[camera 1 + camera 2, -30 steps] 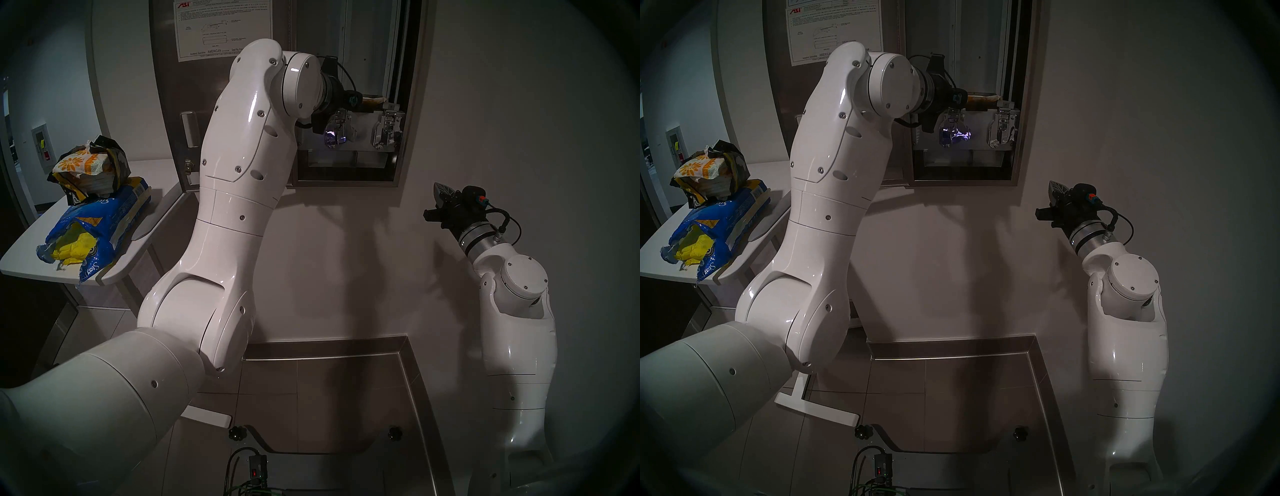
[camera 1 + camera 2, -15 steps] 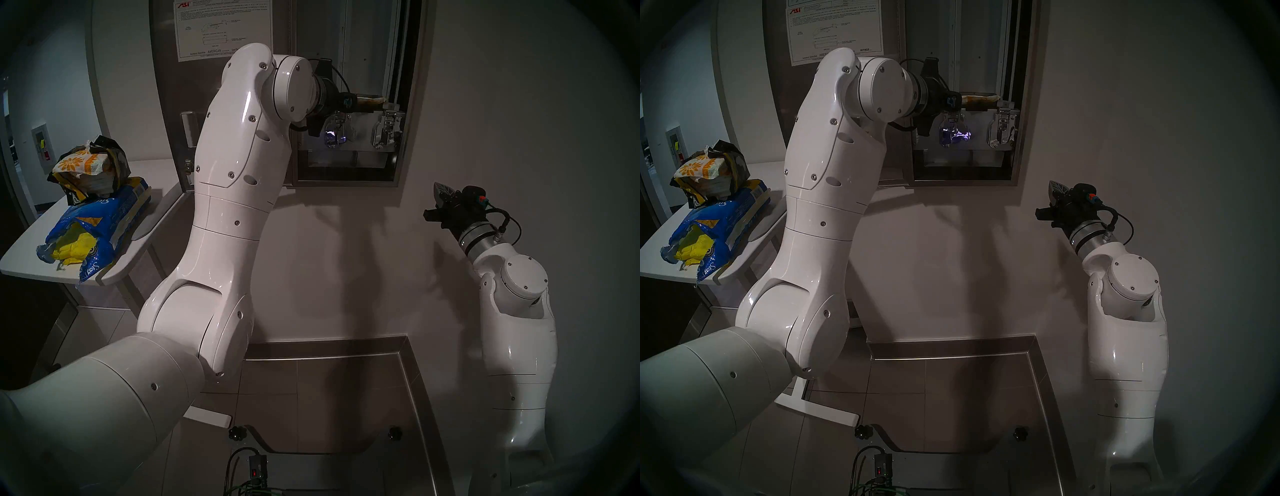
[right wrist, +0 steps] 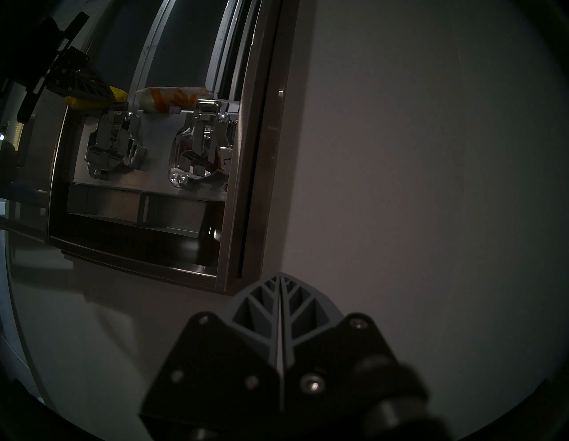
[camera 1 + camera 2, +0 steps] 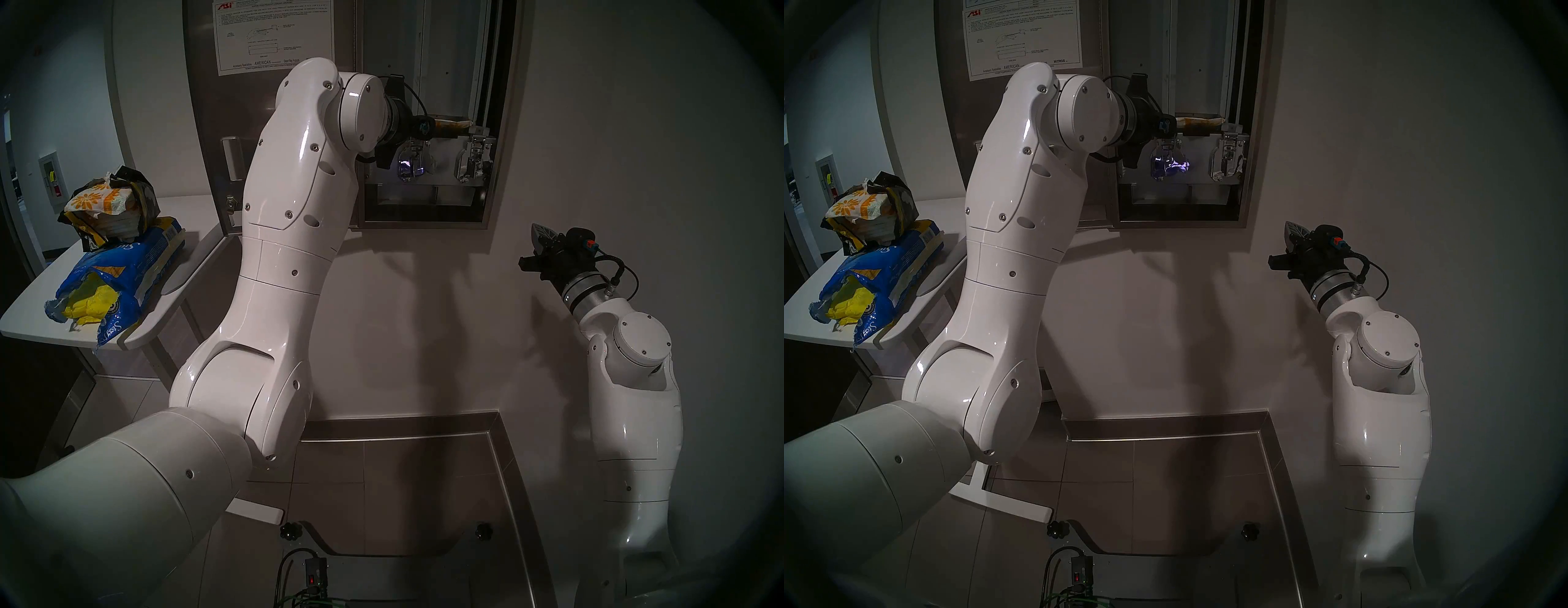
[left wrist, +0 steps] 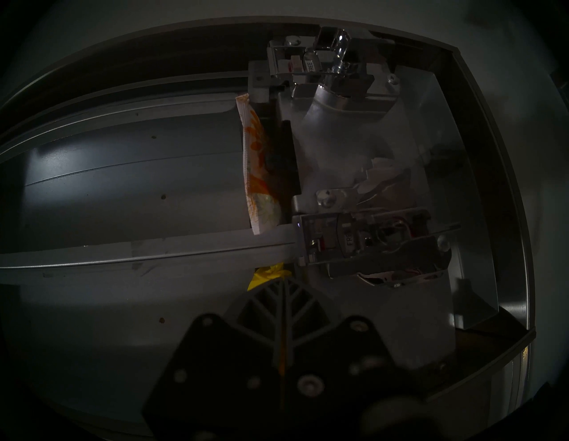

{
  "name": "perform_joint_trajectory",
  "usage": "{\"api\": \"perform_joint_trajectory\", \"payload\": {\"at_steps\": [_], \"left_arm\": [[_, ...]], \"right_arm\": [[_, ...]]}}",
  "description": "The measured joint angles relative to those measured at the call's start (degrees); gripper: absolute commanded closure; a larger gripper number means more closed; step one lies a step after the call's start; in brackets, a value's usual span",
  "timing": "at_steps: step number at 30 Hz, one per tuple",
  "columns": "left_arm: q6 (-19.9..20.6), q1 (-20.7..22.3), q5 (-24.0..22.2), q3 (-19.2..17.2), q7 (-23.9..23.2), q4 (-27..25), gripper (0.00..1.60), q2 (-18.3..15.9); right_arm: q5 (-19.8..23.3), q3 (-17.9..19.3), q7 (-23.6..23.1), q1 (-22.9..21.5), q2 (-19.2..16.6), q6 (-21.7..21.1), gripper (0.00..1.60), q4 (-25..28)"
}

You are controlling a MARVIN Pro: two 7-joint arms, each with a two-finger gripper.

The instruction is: Open the dispenser door, put the pads inside, close the door

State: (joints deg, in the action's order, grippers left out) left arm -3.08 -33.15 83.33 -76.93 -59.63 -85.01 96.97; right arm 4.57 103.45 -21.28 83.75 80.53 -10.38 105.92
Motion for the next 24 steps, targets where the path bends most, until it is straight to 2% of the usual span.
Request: {"api": "perform_joint_trajectory", "payload": {"at_steps": [24], "left_arm": [[0.82,1.94,1.9,0.0,5.14,4.98,1.6,1.42]], "right_arm": [[0.35,-0.21,0.29,0.07,-0.32,0.0,1.35,0.0]]}}
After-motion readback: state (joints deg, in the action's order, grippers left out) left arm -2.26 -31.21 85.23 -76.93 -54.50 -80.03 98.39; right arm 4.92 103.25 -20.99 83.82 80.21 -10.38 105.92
